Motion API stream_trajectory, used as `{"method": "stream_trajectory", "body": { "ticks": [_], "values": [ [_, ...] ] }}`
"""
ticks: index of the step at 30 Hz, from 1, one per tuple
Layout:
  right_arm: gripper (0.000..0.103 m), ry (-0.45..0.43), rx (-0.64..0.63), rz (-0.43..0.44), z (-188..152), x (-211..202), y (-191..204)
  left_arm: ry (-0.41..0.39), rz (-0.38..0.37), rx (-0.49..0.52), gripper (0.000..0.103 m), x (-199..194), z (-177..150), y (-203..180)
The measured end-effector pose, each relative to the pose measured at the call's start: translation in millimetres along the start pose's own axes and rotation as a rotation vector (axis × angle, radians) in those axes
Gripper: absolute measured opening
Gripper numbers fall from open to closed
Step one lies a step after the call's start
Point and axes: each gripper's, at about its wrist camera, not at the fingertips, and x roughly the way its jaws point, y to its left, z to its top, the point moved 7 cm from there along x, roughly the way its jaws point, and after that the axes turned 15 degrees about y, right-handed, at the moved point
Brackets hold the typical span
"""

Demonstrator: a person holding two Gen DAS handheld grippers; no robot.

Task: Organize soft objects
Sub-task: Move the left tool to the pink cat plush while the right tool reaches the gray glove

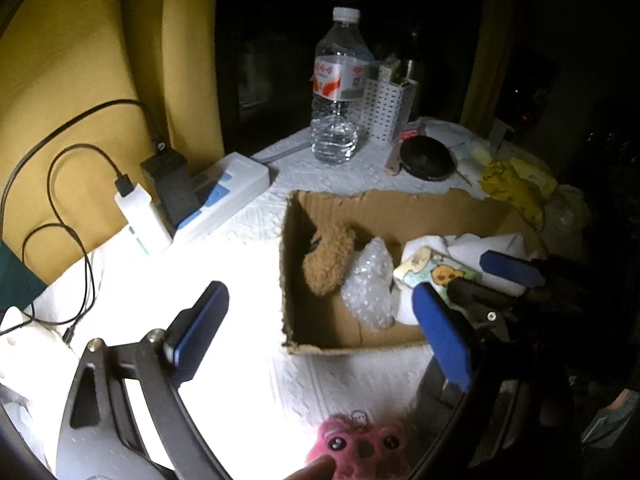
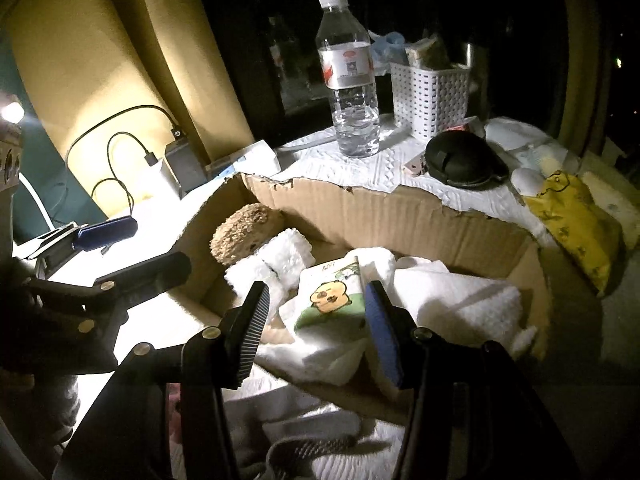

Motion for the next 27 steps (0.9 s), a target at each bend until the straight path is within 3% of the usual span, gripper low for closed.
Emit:
{"method": "stream_trajectory", "body": {
  "ticks": [15, 27],
  "values": [
    [0.053, -0.041, 0.01, -0.059, -26, -42, 9, -0.024, -0.023, 0.013, 0.094, -31, -30, -5],
    [0.053, -0.035, 0.032, -0.064, -56, -52, 13, -0.019, -0.036, 0.031, 0.094, -43, -52, -14]
  ]
}}
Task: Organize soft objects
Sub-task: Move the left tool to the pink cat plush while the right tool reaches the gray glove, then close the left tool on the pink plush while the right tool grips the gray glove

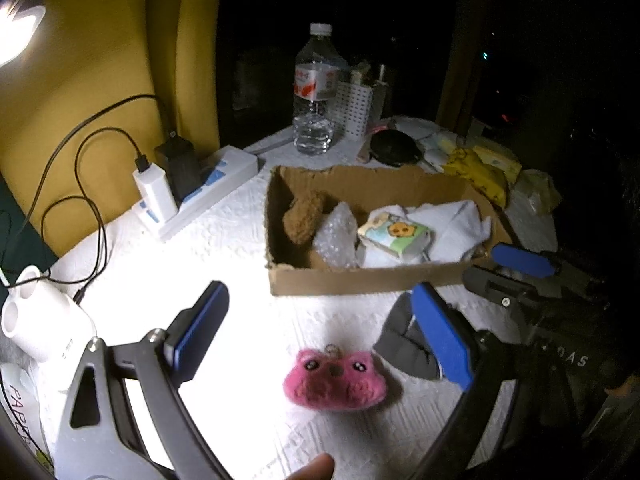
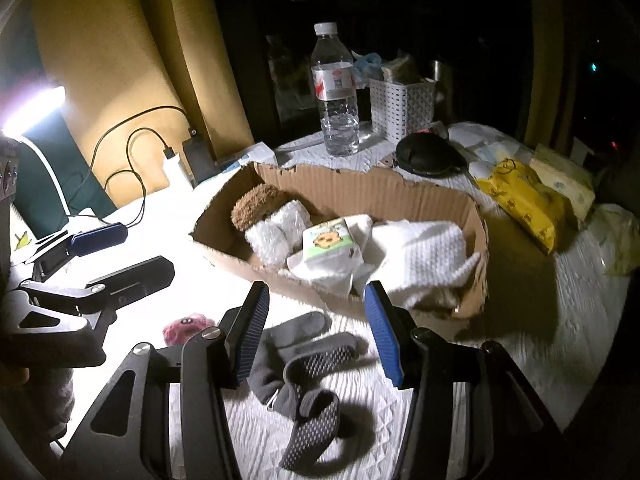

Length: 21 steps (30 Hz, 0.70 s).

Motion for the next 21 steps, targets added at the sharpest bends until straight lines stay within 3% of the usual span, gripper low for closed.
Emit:
{"method": "stream_trajectory", "body": {
  "ticks": [21],
  "values": [
    [0.053, 0.077, 0.039, 0.019, -54, 21, -1, 0.077, -0.002, 0.007, 0.094, 16, -47, -6]
  ]
}}
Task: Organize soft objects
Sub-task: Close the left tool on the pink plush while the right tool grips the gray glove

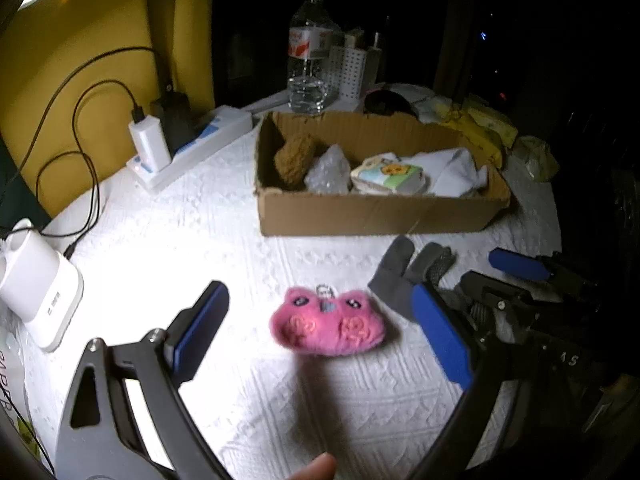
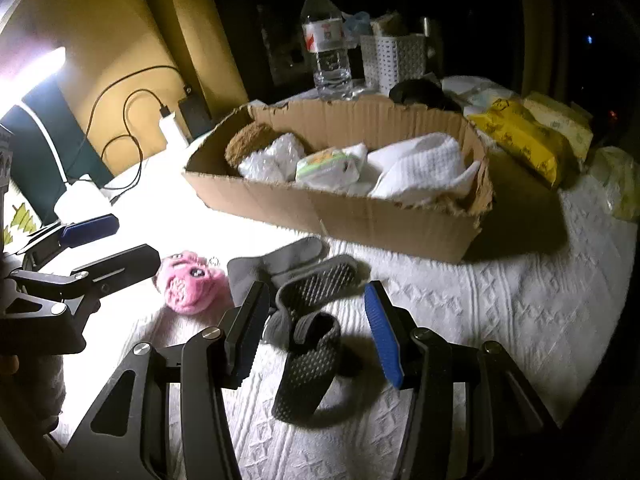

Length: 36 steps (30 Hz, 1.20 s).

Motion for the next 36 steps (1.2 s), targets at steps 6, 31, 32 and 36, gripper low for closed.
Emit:
{"method": "stream_trajectory", "body": {
  "ticks": [6, 31, 32, 36],
  "values": [
    [0.053, 0.018, -0.007, 0.018, -8, 8, 9, 0.021, 0.0, 0.002, 0.094, 5, -12, -2],
    [0.053, 0.055, -0.026, 0.069, -10, 40, 14, 0.083, 0.035, -0.016, 0.094, 42, -16, 1],
    [0.053, 0.052, -0.027, 0.073, -10, 40, 14, 0.084, 0.037, -0.019, 0.094, 43, -16, 2],
    [0.053, 0.048, -0.036, 0.087, -10, 42, 15, 0.091, 0.025, -0.035, 0.094, 48, -14, 6]
  ]
}}
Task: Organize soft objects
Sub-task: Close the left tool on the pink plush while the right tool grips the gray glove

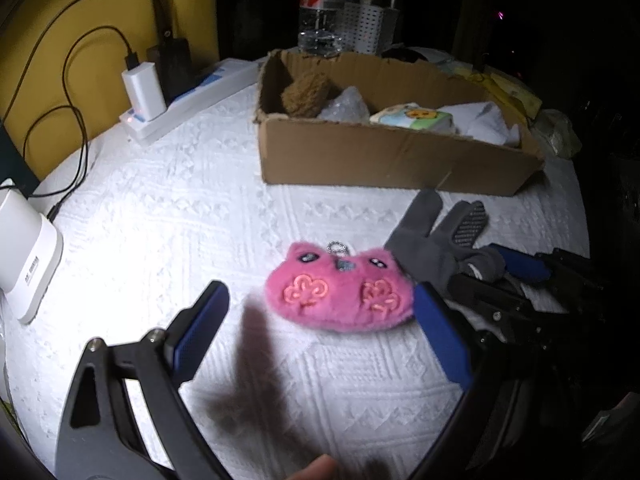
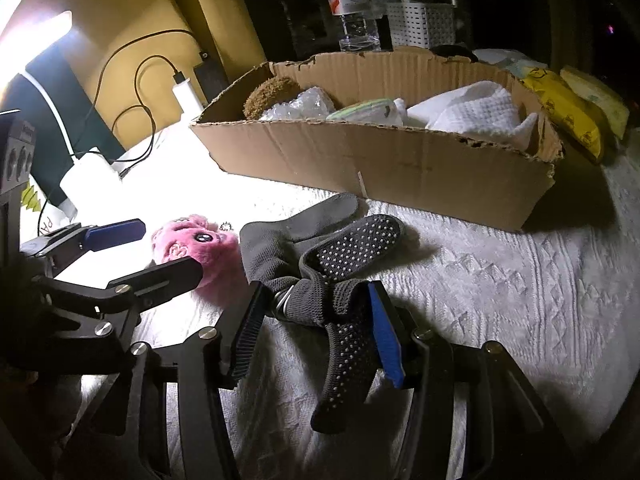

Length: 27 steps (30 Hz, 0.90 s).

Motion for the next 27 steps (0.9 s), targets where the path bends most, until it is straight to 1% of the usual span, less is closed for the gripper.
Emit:
{"method": "stream_trajectory", "body": {
  "ticks": [4, 5, 9, 12, 17, 18, 19, 20, 22, 27],
  "values": [
    [0.048, -0.002, -0.002, 0.022, 1, 0, 1, 0.009, -0.012, -0.004, 0.093, 5, 3, 1],
    [0.046, -0.004, -0.003, 0.033, 0, -1, 1, 0.015, -0.013, 0.001, 0.093, 7, 3, 0],
    [0.042, -0.007, -0.005, 0.054, -2, -3, 0, 0.016, -0.008, 0.022, 0.093, 8, 6, -5],
    [0.04, -0.009, -0.011, 0.045, -3, -8, -1, 0.014, 0.002, 0.031, 0.093, 9, 11, -8],
    [0.04, -0.026, -0.003, 0.027, -5, -17, -10, 0.036, 0.02, 0.049, 0.093, 17, 11, -9],
    [0.04, -0.029, 0.001, 0.024, -6, -18, -12, 0.041, 0.022, 0.056, 0.089, 19, 11, -10],
    [0.04, -0.03, 0.003, 0.023, -7, -20, -14, 0.046, 0.021, 0.061, 0.08, 20, 11, -11],
    [0.04, -0.032, 0.007, 0.02, -8, -21, -16, 0.053, 0.019, 0.066, 0.077, 22, 10, -12],
    [0.04, -0.035, 0.012, 0.019, -10, -24, -20, 0.05, 0.028, 0.074, 0.075, 23, 9, -13],
    [0.04, -0.048, 0.011, 0.019, -14, -33, -23, 0.032, 0.009, 0.079, 0.069, 18, 5, -17]
  ]
}}
